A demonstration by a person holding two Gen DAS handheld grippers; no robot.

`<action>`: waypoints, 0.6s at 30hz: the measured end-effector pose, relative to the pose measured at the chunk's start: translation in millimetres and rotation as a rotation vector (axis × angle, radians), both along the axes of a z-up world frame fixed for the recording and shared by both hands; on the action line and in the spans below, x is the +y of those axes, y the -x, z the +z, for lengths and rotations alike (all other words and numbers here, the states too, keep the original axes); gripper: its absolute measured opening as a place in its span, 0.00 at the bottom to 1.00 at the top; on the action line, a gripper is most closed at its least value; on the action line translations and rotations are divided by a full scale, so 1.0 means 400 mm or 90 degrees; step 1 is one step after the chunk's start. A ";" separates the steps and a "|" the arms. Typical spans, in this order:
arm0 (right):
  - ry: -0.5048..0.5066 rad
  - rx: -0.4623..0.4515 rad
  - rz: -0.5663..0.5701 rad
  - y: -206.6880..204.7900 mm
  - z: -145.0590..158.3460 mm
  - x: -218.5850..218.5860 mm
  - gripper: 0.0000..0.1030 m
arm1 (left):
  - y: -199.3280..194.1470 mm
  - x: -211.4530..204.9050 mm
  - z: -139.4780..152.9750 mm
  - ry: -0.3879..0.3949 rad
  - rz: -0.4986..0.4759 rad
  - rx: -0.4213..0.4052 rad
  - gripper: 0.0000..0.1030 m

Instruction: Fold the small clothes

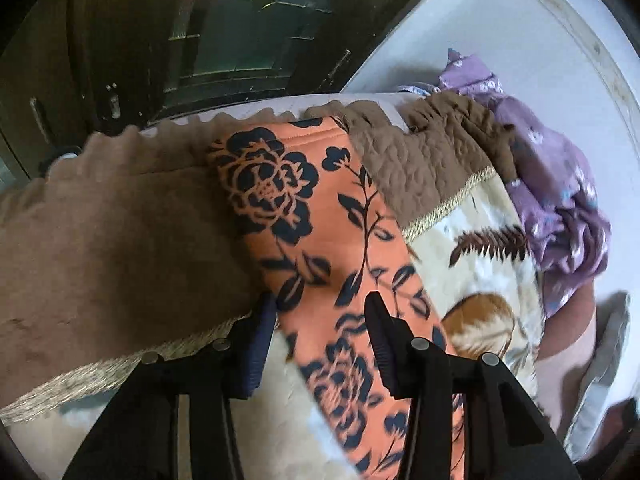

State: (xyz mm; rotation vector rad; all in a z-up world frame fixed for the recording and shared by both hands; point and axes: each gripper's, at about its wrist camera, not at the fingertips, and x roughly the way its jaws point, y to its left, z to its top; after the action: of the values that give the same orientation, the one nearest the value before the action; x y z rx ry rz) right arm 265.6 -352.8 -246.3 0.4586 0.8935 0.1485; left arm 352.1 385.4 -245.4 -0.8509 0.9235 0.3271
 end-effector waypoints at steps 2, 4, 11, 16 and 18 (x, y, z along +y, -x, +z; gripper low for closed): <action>0.002 0.006 -0.001 -0.007 -0.010 0.002 0.60 | -0.006 0.003 -0.012 0.016 0.002 -0.021 0.45; 0.004 0.003 -0.001 -0.012 -0.014 0.004 0.60 | -0.011 0.005 -0.025 0.012 0.006 -0.031 0.43; 0.017 -0.021 -0.009 -0.010 -0.004 0.003 0.60 | -0.032 0.019 -0.050 -0.003 0.030 -0.034 0.10; 0.012 -0.031 -0.024 -0.008 0.004 -0.014 0.60 | -0.009 0.006 -0.046 0.013 0.030 -0.019 0.18; 0.009 -0.030 -0.030 -0.009 0.001 -0.019 0.60 | -0.016 -0.001 -0.045 0.025 0.022 -0.017 0.32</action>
State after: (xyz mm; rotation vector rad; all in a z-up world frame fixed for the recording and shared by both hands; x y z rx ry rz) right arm 269.2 -360.5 -245.8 0.4608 0.8358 0.1093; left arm 358.6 384.9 -263.4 -0.9062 0.8939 0.3284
